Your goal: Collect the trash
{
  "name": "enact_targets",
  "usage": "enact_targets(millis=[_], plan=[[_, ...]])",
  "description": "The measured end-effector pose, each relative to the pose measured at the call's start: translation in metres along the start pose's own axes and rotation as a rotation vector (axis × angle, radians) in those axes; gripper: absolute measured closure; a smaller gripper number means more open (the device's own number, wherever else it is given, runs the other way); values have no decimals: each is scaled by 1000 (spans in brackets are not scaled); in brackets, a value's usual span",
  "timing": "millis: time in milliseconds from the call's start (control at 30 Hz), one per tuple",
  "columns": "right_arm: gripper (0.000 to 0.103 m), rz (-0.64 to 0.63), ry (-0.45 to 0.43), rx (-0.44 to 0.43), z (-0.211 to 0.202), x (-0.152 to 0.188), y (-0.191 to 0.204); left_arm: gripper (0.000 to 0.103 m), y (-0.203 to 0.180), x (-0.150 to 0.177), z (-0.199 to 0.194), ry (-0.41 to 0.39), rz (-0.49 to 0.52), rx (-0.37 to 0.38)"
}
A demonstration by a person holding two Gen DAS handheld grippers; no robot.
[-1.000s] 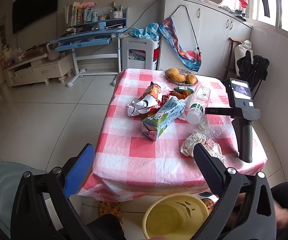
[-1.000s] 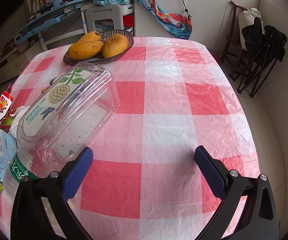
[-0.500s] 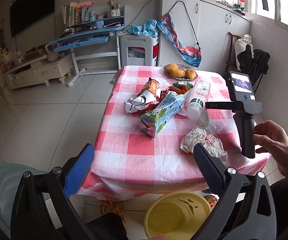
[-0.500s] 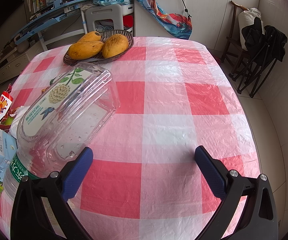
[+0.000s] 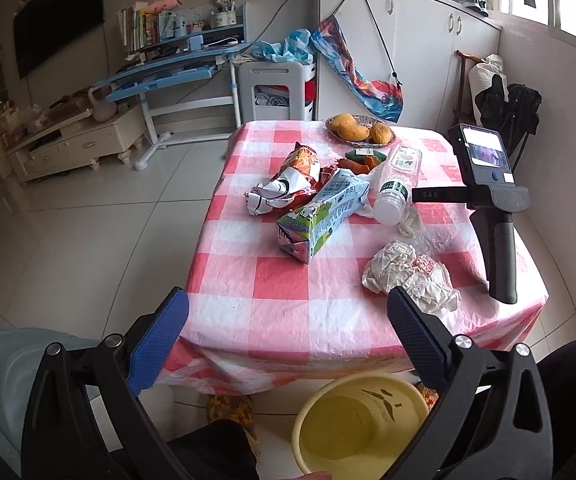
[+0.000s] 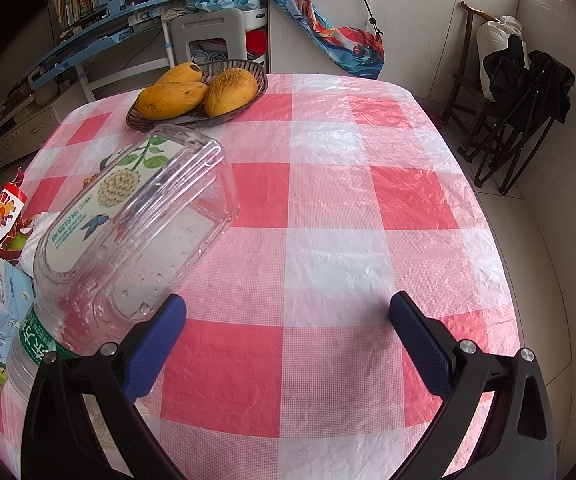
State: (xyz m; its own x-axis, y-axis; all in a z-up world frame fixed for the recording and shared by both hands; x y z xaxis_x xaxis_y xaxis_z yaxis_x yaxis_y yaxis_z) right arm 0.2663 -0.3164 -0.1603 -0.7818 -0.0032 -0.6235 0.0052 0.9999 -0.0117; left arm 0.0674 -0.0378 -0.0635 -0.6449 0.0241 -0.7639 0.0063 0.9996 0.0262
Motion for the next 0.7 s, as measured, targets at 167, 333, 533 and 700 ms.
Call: enact_targets(millis=[167,333,533,700], plan=[[6,0,0,0,0,0,0,7,3,5,-4,2,-5,5],[6,0,0,0,0,0,0,7,11,7,-11,-12,-15,13],[6,0,0,0,0,0,0,7,23,6,-8,13,-105,64],[6,0,0,0,0,0,0,7,17,6,-8,3,-86,58]])
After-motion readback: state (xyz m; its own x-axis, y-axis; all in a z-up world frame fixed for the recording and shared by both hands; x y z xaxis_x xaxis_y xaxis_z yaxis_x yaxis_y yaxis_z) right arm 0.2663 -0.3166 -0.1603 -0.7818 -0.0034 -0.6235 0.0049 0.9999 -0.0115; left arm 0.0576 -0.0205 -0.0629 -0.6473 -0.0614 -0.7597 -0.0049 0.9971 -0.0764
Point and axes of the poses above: each gripper's, at about its wrist camera, not at the fingertips, and z roughly the way its jaws point, y to its left, x to its underside, the point moved 5 cm from there along z, roughly the way its jaws point, and after that the axes turned 5 degrees about -y, right-handed, at the moved point
